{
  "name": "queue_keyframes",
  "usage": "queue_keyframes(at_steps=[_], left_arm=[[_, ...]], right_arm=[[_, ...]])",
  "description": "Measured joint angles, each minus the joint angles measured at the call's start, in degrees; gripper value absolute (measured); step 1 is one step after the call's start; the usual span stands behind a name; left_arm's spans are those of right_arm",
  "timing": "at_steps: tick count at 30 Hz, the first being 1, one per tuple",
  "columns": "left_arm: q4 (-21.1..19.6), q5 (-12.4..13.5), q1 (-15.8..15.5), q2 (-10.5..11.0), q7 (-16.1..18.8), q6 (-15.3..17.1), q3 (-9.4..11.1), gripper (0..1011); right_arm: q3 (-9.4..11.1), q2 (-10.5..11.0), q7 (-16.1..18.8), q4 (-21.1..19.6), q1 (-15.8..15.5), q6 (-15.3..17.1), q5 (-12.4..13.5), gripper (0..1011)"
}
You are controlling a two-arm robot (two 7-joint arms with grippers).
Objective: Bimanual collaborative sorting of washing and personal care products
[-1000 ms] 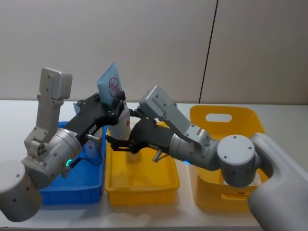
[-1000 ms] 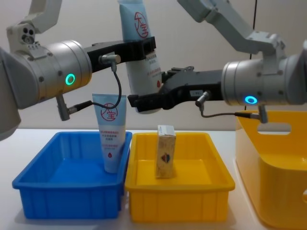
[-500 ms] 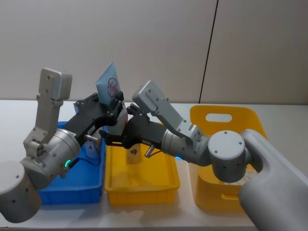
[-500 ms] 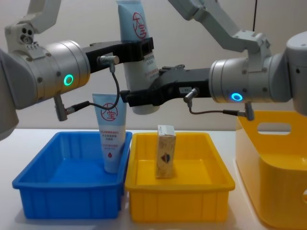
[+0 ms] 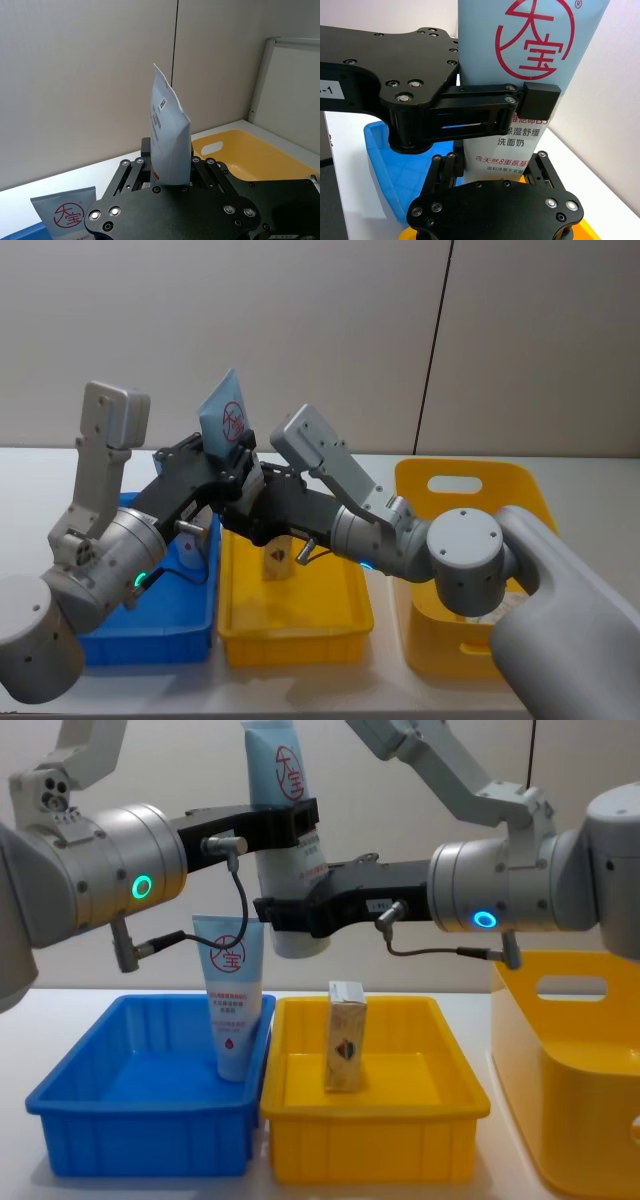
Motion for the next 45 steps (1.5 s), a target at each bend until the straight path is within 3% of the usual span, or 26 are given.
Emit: queue_keyframes(at_steps=[12, 34, 45], left_arm=[[-0.05, 0.12, 0.04, 0.06, 0.07, -0.02, 0.00, 309], [-0.06, 0.18, 0.03, 0.03, 0.11, -0.08, 0.00, 329], [-0.08, 0.17, 0.03, 0.04, 0.09, -0.09, 0.00, 696]], right_arm=[[-0.05, -0.19, -0.13, 0.34, 0.20, -0.07, 0.10, 368], [-0.05, -0.30, -0.14, 0.52, 0.29, -0.04, 0.11, 339], [-0.06, -0.30, -0.10, 0.54, 0.29, -0.02, 0.08, 274]])
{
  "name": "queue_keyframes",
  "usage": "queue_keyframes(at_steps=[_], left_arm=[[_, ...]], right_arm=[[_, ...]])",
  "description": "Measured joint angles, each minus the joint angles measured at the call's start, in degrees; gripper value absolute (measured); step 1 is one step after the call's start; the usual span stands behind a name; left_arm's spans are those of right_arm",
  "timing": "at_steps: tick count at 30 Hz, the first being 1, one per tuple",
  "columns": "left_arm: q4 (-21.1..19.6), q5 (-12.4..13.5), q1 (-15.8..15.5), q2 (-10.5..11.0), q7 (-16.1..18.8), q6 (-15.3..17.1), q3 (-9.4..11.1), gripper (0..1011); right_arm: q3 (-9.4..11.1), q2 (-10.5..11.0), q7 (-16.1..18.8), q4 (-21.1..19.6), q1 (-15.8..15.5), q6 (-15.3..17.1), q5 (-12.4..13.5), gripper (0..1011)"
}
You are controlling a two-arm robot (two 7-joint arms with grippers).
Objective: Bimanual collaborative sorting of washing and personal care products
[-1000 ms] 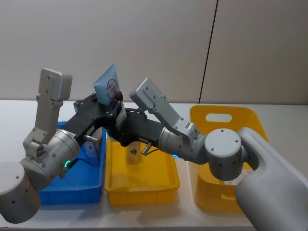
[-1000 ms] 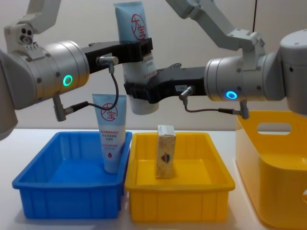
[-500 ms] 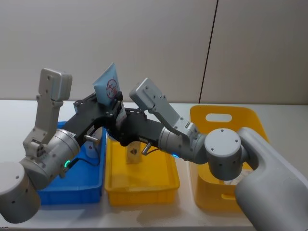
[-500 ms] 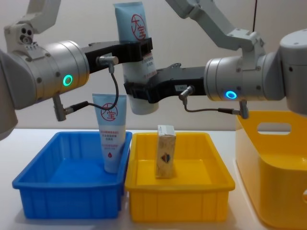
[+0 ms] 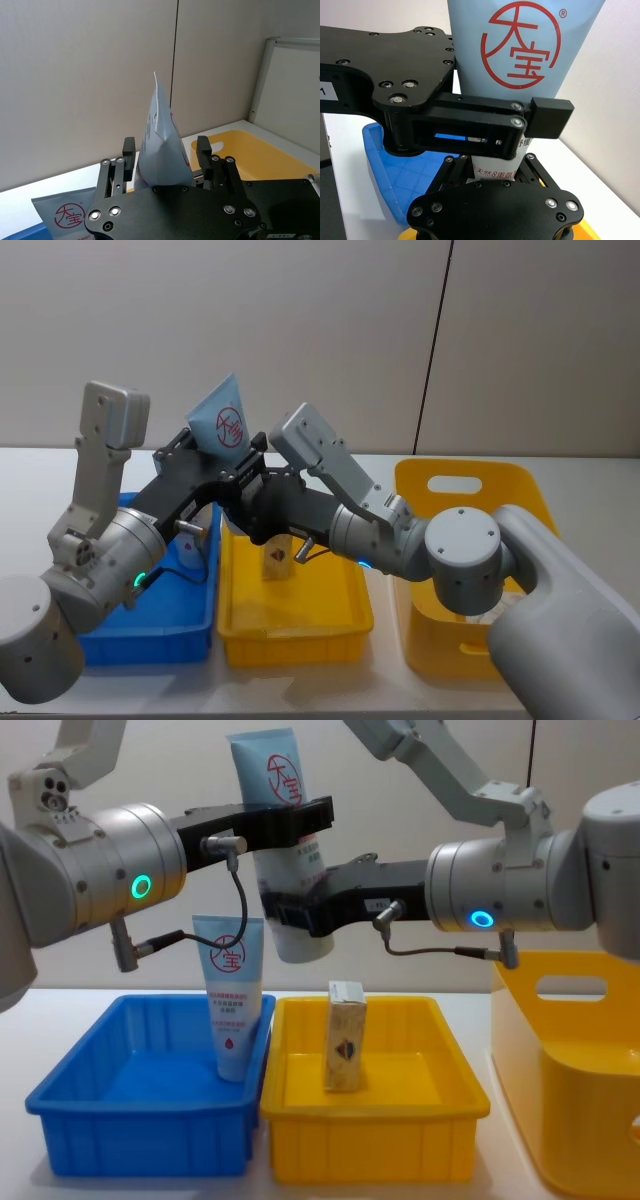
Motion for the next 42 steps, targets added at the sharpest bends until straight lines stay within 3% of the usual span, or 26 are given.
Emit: queue_keyframes(at_steps=[11, 23, 30, 42], left_arm=[[0.00, 0.00, 0.00, -0.01, 0.00, 0.00, 0.00, 997], [0.03, 0.00, 0.00, 0.00, -0.04, 0.01, 0.01, 1001], [0.04, 0.00, 0.00, 0.00, 0.01, 0.04, -0.01, 1001], [0.04, 0.01, 0.00, 0.00, 0.00, 0.04, -0.01, 1001]], right_arm=[[0.35, 0.57, -1.67, -1.17, -0.42, 0.43, -0.36, 229], [2.76, 2.46, -7.04, -5.22, -2.42, 2.47, -1.92, 216], [4.90, 3.77, -10.80, -8.12, -3.90, 5.20, -3.11, 206], [8.02, 6.54, -15.35, -12.17, -4.84, 13.57, -5.67, 206]])
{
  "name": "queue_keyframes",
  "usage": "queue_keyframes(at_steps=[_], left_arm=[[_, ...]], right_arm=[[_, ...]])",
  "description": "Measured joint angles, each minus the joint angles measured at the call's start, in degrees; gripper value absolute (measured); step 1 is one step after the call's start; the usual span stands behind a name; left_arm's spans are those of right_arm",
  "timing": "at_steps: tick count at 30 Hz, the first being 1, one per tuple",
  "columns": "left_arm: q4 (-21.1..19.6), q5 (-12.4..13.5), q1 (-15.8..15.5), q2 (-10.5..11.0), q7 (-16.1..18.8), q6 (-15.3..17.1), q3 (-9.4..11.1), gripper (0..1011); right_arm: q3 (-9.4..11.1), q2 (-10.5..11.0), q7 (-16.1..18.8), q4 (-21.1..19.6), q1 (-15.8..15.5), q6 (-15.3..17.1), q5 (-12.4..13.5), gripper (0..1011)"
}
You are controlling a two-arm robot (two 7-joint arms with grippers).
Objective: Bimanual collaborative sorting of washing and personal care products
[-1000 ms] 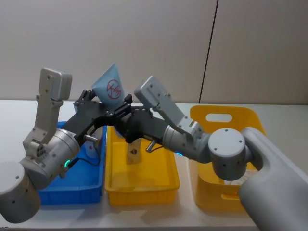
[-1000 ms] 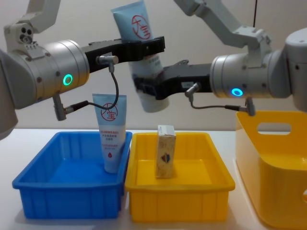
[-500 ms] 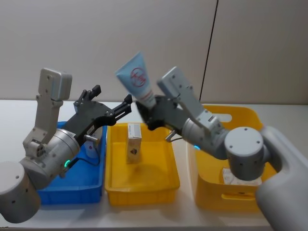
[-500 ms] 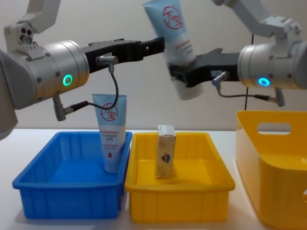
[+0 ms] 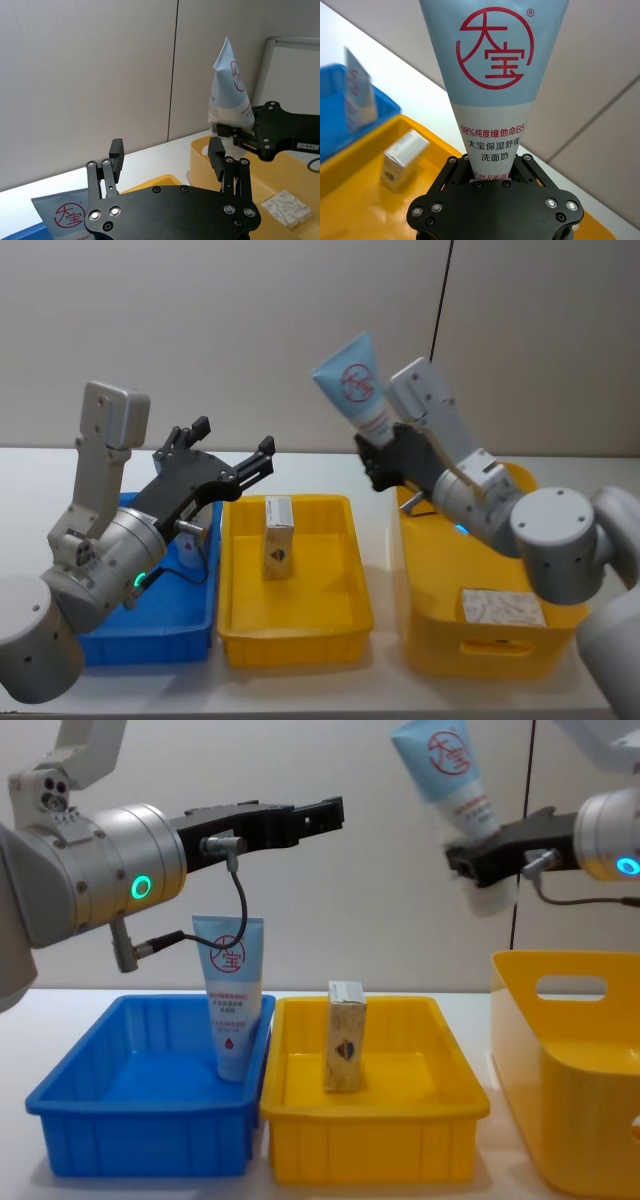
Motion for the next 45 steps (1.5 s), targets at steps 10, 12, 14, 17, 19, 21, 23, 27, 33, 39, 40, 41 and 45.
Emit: queue_keyframes(at_steps=[10, 12, 14, 17, 19, 21, 23, 27, 33, 39, 40, 41, 45], left_arm=[[0.00, 0.00, 0.00, 0.01, 0.00, 0.00, 0.00, 1001], [0.00, 0.00, 0.00, 0.00, 0.00, 0.00, 0.01, 1001], [0.00, 0.00, 0.00, 0.01, 0.00, 0.00, 0.01, 1001], [0.00, 0.00, 0.00, 0.00, 0.00, 0.00, 0.00, 1001], [0.00, 0.00, 0.00, 0.00, 0.00, 0.00, 0.00, 1001], [0.00, 0.00, 0.00, 0.00, -0.01, 0.00, 0.00, 1001], [0.00, 0.00, 0.00, 0.00, 0.00, 0.00, 0.01, 1001], [0.00, 0.00, 0.00, 0.01, 0.00, 0.00, 0.01, 1001], [0.00, 0.00, 0.00, 0.00, 0.00, 0.00, 0.00, 1001], [0.00, 0.00, 0.00, 0.01, 0.00, 0.00, 0.00, 1001], [0.00, 0.00, 0.00, 0.00, 0.00, 0.00, 0.00, 1001], [0.00, 0.00, 0.00, 0.00, 0.00, 0.00, 0.00, 1001], [0.00, 0.00, 0.00, 0.00, 0.00, 0.00, 0.00, 1001]], right_arm=[[1.21, 2.29, 0.67, 0.11, 2.12, 9.15, -1.40, 205], [1.22, 2.60, 1.05, 0.55, 2.58, 10.34, -1.54, 206], [1.22, 2.93, 1.82, 1.25, 3.26, 12.13, -1.72, 206], [1.08, 3.37, 2.98, 2.52, 4.42, 14.36, -1.98, 206], [0.95, 3.55, 3.55, 3.24, 5.00, 15.30, -2.06, 202], [0.67, 3.79, 4.53, 4.58, 5.98, 16.71, -2.20, 194], [0.49, 3.92, 5.17, 5.55, 6.67, 17.50, -2.30, 194], [-0.22, 4.18, 7.37, 8.95, 8.85, 19.82, -2.55, 194], [-1.17, 4.35, 10.18, 14.01, 11.78, 22.32, -3.02, 194], [-1.75, 4.60, 11.85, 17.85, 13.72, 23.56, -3.49, 194], [-1.75, 4.60, 11.85, 17.85, 13.72, 23.56, -3.49, 194], [-1.85, 4.66, 12.17, 18.45, 14.06, 23.71, -3.60, 194], [-2.10, 4.83, 12.80, 19.48, 14.61, 23.97, -3.90, 194]])
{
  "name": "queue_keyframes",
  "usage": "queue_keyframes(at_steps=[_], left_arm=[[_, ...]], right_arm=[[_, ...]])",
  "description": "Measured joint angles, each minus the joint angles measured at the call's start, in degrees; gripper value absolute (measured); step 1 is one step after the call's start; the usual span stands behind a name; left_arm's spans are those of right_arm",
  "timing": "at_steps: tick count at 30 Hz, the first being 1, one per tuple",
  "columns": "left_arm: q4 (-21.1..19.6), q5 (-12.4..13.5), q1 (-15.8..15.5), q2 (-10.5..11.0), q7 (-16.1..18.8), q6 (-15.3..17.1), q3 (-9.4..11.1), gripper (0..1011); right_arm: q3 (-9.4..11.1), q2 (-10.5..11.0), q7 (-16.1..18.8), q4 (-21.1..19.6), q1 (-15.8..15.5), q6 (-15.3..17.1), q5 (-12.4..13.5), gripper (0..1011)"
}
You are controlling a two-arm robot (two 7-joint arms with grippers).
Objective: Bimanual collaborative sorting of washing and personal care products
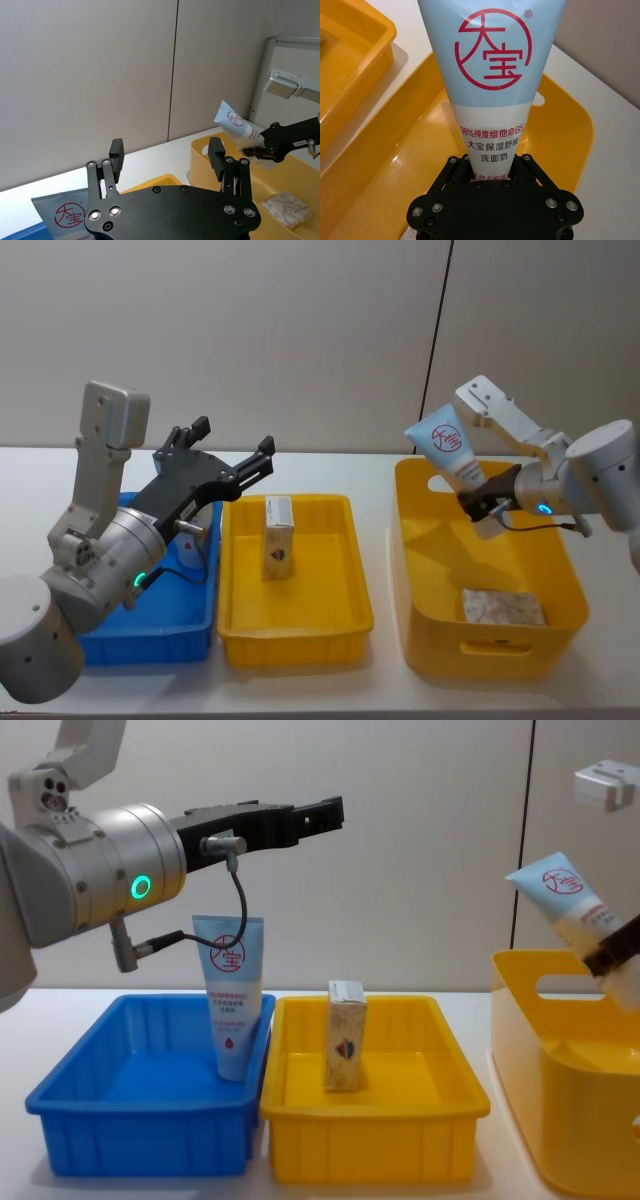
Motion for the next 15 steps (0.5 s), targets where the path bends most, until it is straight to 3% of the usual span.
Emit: queue_keyframes(at_steps=[15], left_arm=[[0.00, -0.01, 0.00, 0.00, 0.00, 0.00, 0.00, 1001]], right_arm=[[-1.22, 0.18, 1.78, 0.00, 1.55, 0.43, -1.42, 193]])
